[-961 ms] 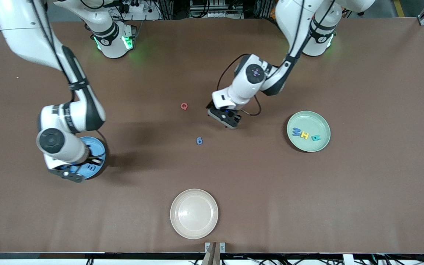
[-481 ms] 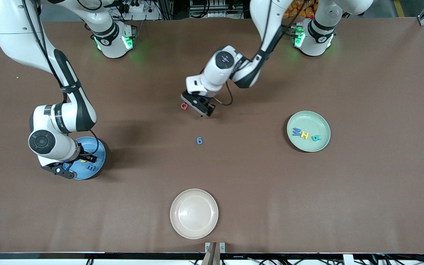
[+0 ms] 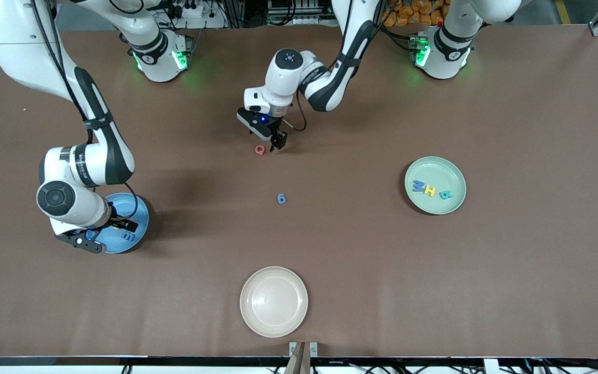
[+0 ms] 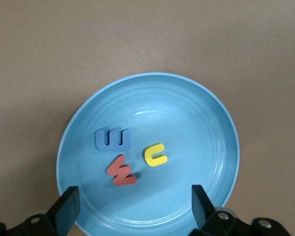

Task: Sort upper and lower case letters into plates
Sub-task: 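Lower the left gripper onto the pink q and grasp it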

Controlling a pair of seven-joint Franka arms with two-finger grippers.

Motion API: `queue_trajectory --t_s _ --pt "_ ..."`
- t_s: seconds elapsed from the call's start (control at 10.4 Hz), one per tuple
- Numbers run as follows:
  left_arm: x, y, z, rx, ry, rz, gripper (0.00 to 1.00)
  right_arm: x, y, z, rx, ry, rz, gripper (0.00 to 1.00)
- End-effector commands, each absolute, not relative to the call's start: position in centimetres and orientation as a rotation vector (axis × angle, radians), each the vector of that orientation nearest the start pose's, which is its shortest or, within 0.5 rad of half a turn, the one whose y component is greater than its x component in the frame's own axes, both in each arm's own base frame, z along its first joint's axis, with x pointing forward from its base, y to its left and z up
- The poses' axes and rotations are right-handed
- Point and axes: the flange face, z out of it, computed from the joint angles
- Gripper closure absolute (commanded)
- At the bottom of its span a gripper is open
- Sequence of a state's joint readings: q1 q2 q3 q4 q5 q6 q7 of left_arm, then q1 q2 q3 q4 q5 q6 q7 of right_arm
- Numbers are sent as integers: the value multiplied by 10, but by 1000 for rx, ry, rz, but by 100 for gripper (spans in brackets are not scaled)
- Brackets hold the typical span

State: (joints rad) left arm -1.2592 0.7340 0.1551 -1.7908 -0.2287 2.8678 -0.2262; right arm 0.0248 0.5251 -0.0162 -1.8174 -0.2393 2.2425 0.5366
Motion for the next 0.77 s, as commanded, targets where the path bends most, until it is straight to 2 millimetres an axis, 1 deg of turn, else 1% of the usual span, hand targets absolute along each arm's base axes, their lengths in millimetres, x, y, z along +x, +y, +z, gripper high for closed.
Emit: queue_trajectory --t_s 0.0,0.1,0.19,0.29,0.48,0.58,0.67 --pt "318 -622 153 -3063 1206 -517 0 624 4 273 -3289 583 43 0" --pt "319 -628 155 -3101 1144 -527 0 619 5 285 -3290 554 39 0" --pt "317 -628 152 -3115 1102 -519 0 615 9 296 -3283 528 46 0" --pt "315 -628 150 -3092 1129 -528 0 614 10 304 -3264 519 65 0" --pt "317 -630 144 -3081 1130 -531 0 614 14 321 -3235 501 34 0" --pt "317 -628 140 -3086 1110 -524 0 613 19 327 -3234 488 18 0" --pt "316 -627 140 -3083 1106 -520 3 613 26 335 -3233 472 -2 0"
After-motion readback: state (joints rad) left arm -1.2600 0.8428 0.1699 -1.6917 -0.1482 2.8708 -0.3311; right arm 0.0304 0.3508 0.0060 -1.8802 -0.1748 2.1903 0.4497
